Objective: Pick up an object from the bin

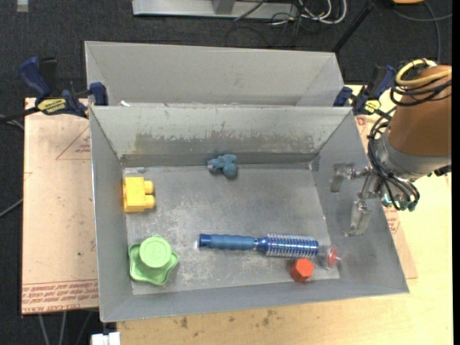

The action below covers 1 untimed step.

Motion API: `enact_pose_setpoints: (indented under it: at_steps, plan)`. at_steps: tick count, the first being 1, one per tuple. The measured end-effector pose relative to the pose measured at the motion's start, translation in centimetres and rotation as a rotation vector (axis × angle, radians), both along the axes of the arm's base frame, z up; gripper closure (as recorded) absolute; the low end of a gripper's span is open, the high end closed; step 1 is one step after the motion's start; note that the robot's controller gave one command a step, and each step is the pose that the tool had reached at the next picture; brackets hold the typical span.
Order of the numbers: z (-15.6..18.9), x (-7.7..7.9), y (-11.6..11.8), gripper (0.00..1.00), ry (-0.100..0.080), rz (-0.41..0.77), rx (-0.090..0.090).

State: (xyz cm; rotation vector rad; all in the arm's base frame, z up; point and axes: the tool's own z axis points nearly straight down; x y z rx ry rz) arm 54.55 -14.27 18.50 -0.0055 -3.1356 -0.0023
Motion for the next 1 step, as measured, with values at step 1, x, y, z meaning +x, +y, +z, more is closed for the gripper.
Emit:
enact_pose_setpoints:
  at_steps: [1]
  plan:
    - [-6.05, -2.10, 7.72, 0.00, -0.003, 0.299, 0.004]
